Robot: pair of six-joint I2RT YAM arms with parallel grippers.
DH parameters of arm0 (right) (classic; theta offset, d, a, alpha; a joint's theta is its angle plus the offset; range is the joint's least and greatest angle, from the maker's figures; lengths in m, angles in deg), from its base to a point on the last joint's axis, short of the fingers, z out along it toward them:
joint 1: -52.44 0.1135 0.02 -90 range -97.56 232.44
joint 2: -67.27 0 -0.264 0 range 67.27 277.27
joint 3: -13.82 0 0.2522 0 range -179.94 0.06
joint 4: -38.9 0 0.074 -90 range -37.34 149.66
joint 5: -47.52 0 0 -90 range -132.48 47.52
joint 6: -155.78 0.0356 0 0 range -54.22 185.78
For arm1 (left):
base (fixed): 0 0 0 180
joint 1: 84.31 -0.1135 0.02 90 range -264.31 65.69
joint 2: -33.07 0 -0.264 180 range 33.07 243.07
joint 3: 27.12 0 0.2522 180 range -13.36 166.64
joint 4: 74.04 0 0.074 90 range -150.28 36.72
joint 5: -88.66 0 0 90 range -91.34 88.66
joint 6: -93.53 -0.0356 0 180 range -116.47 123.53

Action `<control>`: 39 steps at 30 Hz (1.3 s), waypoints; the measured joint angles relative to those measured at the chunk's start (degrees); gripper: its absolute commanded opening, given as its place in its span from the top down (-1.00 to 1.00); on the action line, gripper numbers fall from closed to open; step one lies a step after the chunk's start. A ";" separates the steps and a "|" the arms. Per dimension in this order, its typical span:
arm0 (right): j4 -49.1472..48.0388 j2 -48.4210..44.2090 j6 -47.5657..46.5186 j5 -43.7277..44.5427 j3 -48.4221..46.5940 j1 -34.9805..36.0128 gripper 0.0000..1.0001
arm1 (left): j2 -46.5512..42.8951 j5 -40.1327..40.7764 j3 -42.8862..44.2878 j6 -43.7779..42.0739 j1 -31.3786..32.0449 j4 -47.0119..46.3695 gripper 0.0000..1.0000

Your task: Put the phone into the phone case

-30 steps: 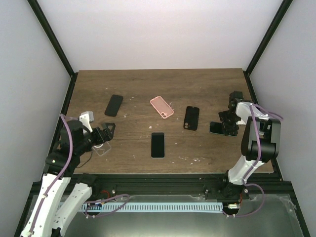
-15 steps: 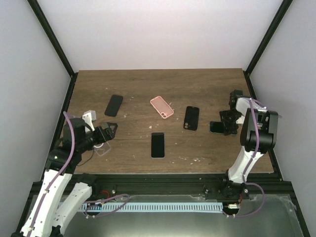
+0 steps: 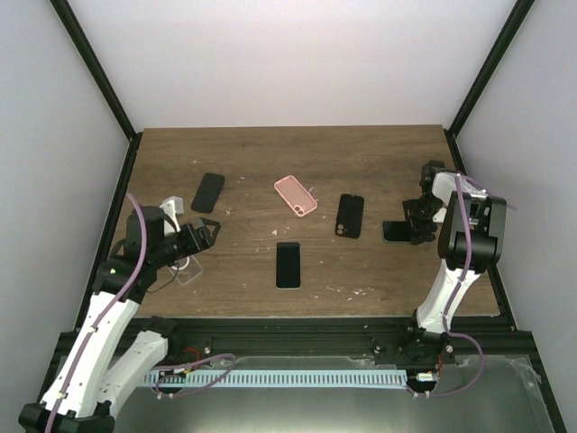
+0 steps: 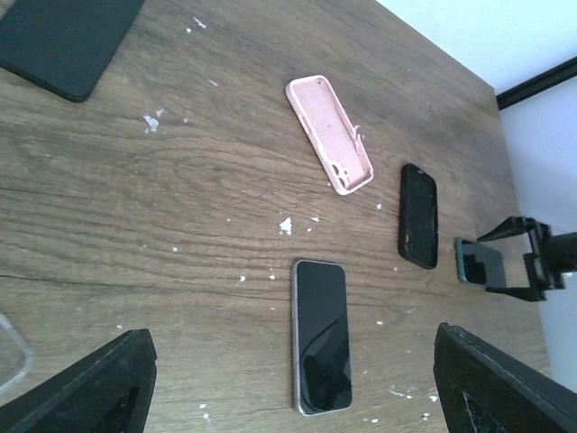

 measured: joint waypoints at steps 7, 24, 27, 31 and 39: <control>-0.04 0.28 -2.97 -0.59 -0.24 -0.04 -0.49 | 1.86 -2.23 -3.10 3.19 0.83 -4.83 -0.64; -3.50 1.84 -23.02 4.74 -2.32 6.14 -0.32 | 20.35 -0.87 -3.26 7.78 12.83 -18.29 -0.60; -7.02 2.16 -28.72 6.08 -2.73 9.33 -0.33 | 24.28 -0.70 -1.68 8.11 14.62 -20.26 -0.59; -13.22 2.93 -36.09 7.02 -3.15 14.05 -0.34 | 27.34 -0.81 -0.55 8.31 15.17 -22.91 -0.59; -28.50 2.01 -50.23 1.44 1.01 19.28 -0.34 | 31.82 -1.90 0.33 8.35 15.19 -26.77 -0.59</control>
